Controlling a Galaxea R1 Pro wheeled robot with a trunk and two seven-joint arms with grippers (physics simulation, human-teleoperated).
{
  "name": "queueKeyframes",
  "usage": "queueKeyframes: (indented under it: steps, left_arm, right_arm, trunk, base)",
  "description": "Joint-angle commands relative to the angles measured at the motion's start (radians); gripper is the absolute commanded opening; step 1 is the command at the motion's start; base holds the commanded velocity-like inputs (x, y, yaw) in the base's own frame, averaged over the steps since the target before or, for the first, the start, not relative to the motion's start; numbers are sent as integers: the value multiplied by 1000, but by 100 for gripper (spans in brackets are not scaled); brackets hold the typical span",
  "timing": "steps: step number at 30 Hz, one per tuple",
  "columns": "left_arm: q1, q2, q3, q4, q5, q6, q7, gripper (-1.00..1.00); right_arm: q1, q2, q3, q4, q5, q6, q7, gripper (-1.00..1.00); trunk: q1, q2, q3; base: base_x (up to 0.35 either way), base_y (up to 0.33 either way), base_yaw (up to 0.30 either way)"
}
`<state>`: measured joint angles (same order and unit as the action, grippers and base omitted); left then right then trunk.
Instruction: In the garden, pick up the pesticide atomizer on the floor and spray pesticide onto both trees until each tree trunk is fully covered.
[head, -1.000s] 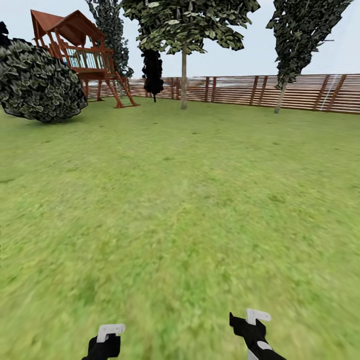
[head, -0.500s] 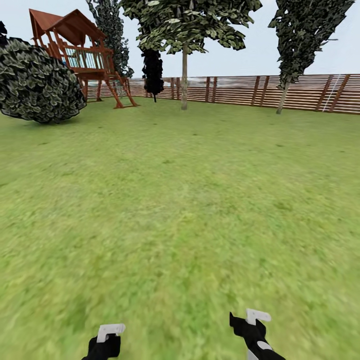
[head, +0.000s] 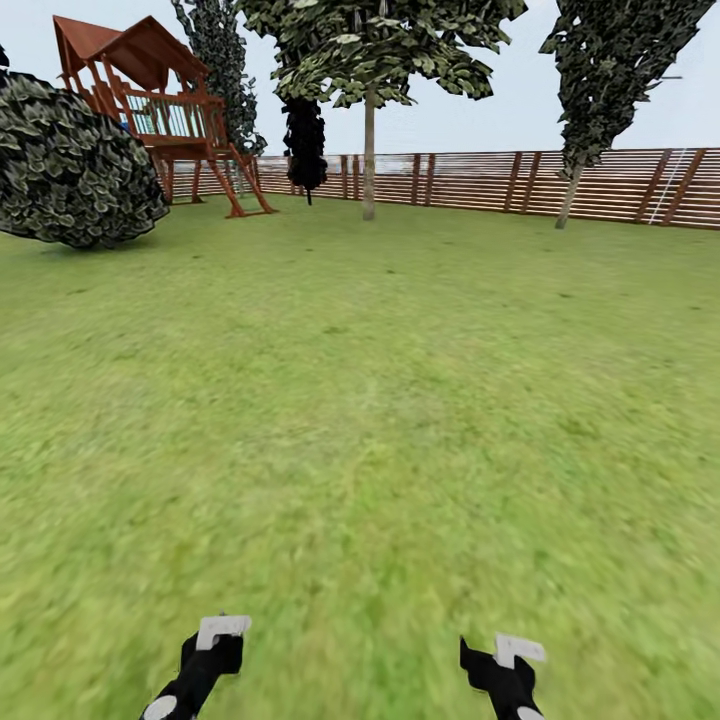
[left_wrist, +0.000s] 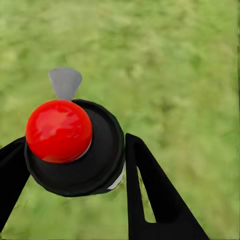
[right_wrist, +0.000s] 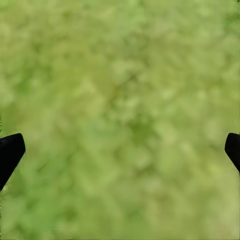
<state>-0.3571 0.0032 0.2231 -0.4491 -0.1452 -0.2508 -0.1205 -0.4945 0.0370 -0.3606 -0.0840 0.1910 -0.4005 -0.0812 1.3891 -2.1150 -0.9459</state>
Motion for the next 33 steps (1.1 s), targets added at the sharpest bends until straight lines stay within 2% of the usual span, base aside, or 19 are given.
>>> queueKeyframes:
  steps: [1,4,9,16,18,19,21,22,33]
  left_arm:
    - [-1,-3,-2,-25,-5,2,1,-100]
    - [-3,1,-3,-52,-8,-2,19,-100]
    - [1,-3,8,-77,-2,-15,26,-100]
    - [4,-5,2,-101,-1,-16,26,-100]
    - [6,-5,1,-101,-1,-16,25,-100]
    - [7,-5,1,-101,-1,-16,25,-100]
    - [7,-5,0,-100,-1,-16,26,-100]
    - [8,-5,1,-99,-1,-16,26,-100]
    - [10,-5,1,-100,-1,-16,25,-100]
  right_arm:
    - [1,1,-1,0,0,-3,1,100]
    - [14,-2,-2,13,2,-6,2,100]
    - [121,-5,-1,36,4,-5,1,100]
    - [148,-5,-2,37,3,-4,0,100]
    - [149,6,-1,34,3,-13,-2,100]
    - [149,10,-2,31,2,-39,-2,100]
    - [149,12,-4,30,0,-201,-3,100]
    - [150,11,-3,40,3,-306,-1,100]
    - [162,8,-3,55,3,-311,1,100]
  trunk:
    - [0,0,0]
    - [0,0,0]
    - [0,0,0]
    - [0,0,0]
    - [0,0,0]
    - [0,0,0]
    - [0,0,0]
    - [0,0,0]
    - [0,0,0]
  base:
    - [341,0,0]
    - [341,0,0]
    - [341,0,0]
    - [341,0,0]
    - [341,0,0]
    - [341,0,0]
    - [341,0,0]
    - [341,0,0]
    - [341,-10,0]
